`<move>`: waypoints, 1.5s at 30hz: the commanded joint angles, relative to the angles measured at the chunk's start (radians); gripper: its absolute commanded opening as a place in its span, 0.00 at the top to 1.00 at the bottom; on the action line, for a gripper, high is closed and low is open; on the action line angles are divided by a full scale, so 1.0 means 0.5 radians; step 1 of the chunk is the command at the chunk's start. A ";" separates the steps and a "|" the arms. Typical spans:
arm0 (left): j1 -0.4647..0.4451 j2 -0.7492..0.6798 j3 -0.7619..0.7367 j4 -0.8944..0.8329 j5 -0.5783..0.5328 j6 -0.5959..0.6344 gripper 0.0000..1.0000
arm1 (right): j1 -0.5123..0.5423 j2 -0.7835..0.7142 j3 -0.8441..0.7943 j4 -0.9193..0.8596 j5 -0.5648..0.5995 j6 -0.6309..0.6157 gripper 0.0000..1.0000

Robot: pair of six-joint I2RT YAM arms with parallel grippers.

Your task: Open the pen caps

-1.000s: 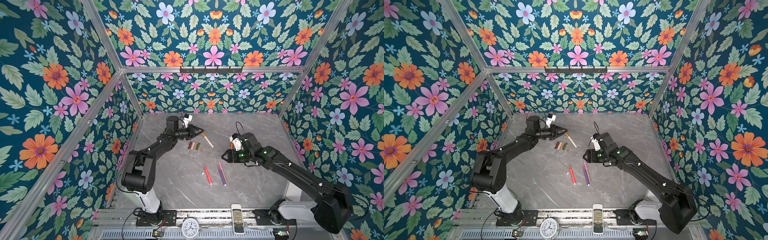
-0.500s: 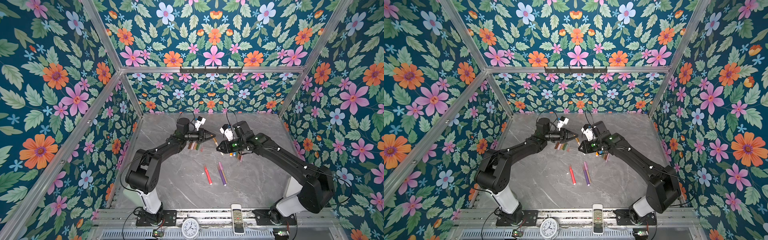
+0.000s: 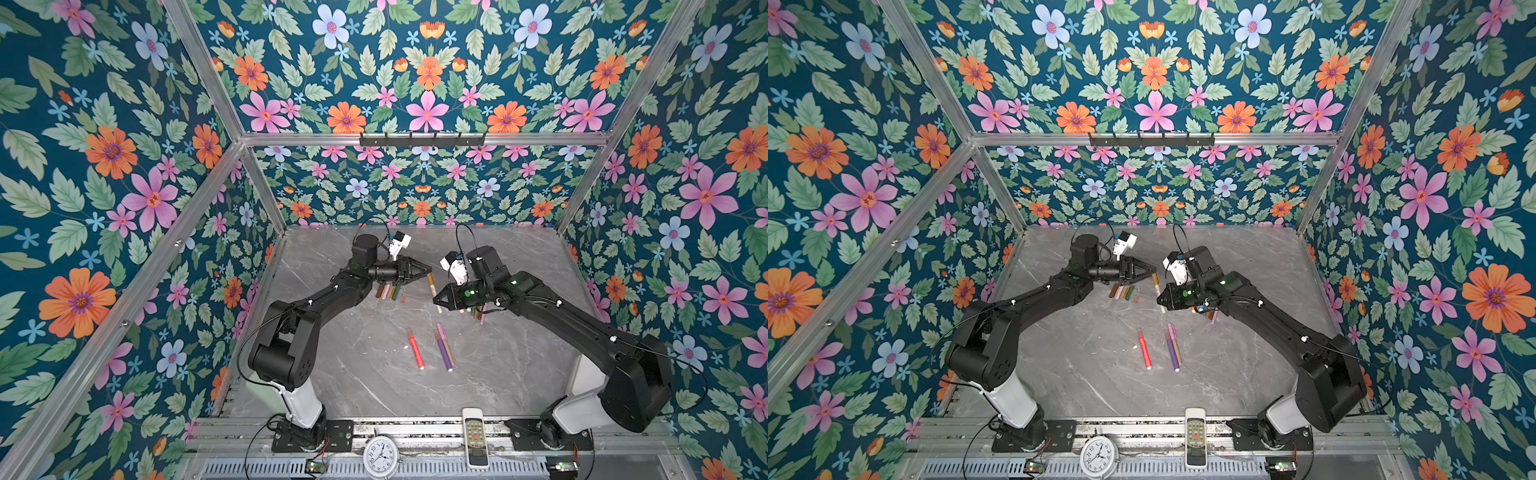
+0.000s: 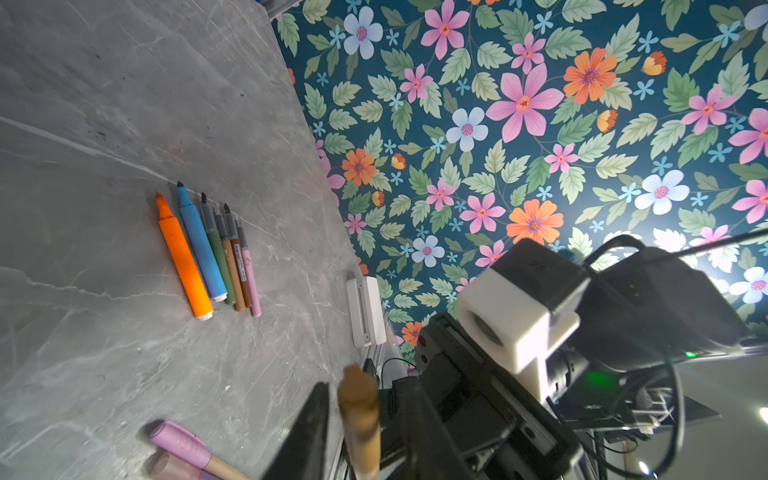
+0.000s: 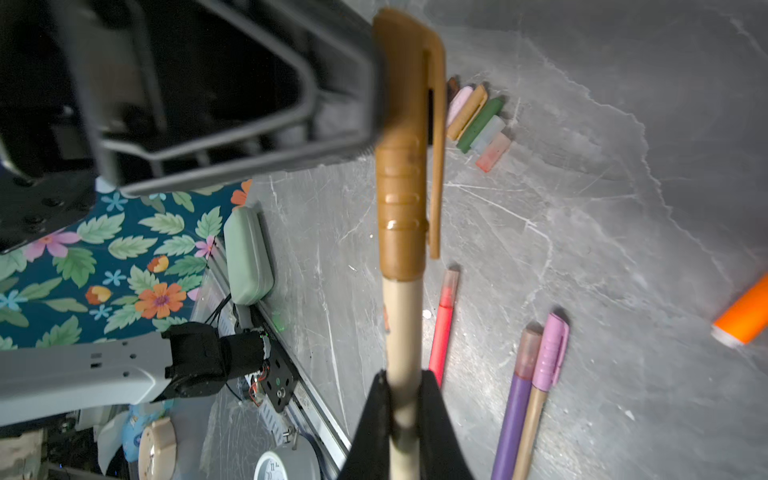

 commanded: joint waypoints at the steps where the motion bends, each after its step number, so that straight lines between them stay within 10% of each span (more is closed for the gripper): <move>1: 0.003 -0.047 0.084 -0.397 -0.177 0.362 0.56 | 0.004 -0.059 -0.026 0.047 0.084 0.165 1.00; 45: -0.003 -0.002 0.099 -0.468 -0.224 0.407 0.47 | 0.024 -0.089 -0.076 0.126 0.076 0.345 1.00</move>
